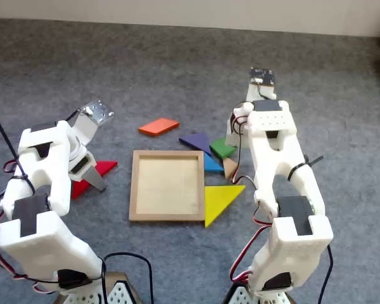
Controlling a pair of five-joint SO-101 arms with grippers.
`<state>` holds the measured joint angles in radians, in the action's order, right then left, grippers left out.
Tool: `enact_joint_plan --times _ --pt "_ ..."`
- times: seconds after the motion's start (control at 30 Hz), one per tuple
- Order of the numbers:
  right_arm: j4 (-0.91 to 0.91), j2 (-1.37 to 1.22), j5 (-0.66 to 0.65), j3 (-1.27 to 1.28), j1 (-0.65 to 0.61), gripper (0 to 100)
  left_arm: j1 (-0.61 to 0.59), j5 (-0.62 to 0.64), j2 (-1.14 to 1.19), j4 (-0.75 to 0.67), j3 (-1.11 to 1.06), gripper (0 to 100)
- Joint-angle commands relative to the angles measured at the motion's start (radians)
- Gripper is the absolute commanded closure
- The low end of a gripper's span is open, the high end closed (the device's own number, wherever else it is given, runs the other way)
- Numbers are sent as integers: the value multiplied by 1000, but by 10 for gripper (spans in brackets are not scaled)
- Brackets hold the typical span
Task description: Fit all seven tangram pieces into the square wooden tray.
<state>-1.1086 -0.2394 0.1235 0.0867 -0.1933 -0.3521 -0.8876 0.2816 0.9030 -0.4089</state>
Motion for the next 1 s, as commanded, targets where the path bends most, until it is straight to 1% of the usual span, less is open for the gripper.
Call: enact_joint_plan --times 0.0,0.2,0.37,0.47,0.6,0.77,0.97 --pt "15 21 2 -8 16 738 45 -72 4 -49 36 652" --pt "15 21 2 -8 16 738 44 -87 2 -49 28 661" --pt "15 21 2 -7 16 738 42 -89 1 -48 27 768" --pt "15 21 2 -7 16 738 39 -89 -2 -38 27 782" --pt "15 21 2 -8 16 738 41 -84 -19 94 74 782" --pt "15 21 2 -8 18 738 42 -83 -117 276 148 784" --pt "15 21 2 -8 36 738 48 -83 -271 394 151 785"
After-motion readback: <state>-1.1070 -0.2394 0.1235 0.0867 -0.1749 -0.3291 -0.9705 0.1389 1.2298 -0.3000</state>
